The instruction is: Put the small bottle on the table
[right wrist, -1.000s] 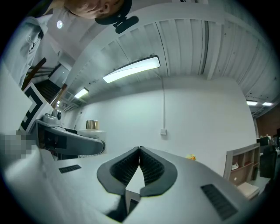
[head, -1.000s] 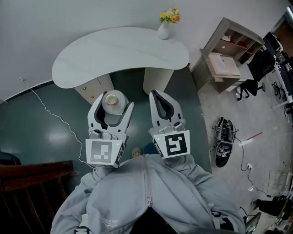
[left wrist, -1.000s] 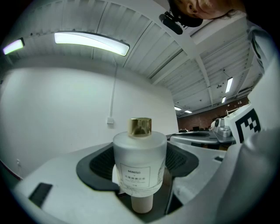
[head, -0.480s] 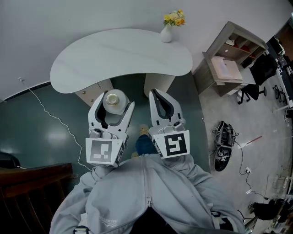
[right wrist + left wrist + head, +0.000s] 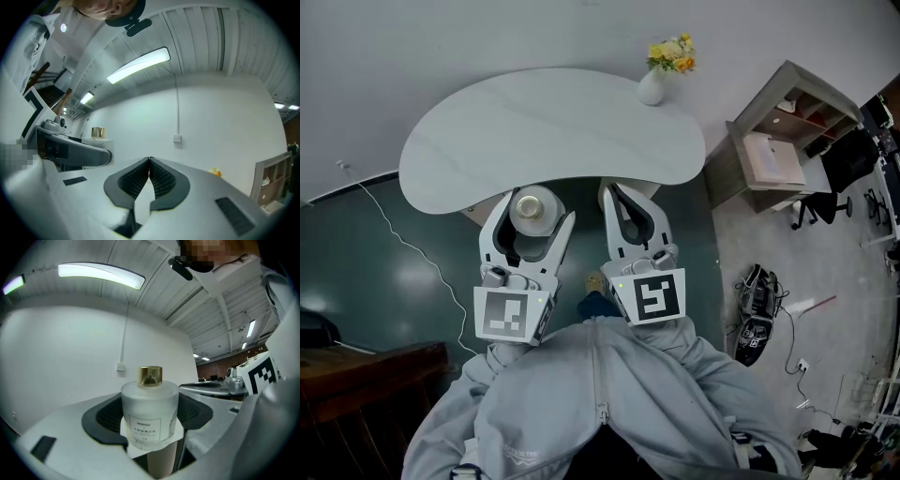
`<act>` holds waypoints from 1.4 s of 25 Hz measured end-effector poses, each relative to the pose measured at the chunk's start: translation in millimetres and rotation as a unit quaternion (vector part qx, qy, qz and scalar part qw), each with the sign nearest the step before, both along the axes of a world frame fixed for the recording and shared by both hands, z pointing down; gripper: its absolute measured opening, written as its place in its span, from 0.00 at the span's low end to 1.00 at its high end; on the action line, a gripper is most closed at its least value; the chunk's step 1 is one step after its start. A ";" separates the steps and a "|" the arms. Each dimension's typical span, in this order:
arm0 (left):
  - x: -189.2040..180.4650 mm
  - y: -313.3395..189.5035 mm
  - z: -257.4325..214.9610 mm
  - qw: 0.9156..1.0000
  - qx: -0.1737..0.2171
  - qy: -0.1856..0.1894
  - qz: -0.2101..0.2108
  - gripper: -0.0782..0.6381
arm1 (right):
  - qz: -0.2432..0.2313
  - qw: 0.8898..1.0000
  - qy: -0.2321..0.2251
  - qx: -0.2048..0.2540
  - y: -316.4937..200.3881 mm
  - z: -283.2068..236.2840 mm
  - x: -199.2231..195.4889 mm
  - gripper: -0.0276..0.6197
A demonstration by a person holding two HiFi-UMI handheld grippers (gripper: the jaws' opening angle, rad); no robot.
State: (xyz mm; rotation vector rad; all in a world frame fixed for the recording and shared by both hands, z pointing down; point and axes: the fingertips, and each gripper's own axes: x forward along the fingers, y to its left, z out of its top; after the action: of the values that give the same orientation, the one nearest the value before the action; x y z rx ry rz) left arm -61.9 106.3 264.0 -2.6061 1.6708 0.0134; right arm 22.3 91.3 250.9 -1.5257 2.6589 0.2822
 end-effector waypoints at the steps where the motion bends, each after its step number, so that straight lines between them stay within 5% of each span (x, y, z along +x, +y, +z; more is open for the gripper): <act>1: 0.3 -9.1 -1.8 1.000 0.002 0.001 -0.003 0.57 | -0.004 1.000 0.004 0.001 -9.5 -1.1 0.0 0.08; 23: 27.5 -157.8 -2.3 0.998 0.004 0.018 -0.052 0.57 | -0.066 0.998 0.003 -0.003 -167.9 9.2 14.5 0.08; 35: 20.1 -219.5 8.0 0.999 -0.007 0.017 -0.047 0.57 | -0.055 0.998 0.000 -0.014 -226.5 20.3 10.0 0.08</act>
State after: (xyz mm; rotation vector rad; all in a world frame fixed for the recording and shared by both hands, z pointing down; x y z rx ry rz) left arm -41.7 -113.2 272.0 -2.5486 1.8103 0.0428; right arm 32.4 -135.2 271.3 -1.3808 2.7454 0.2390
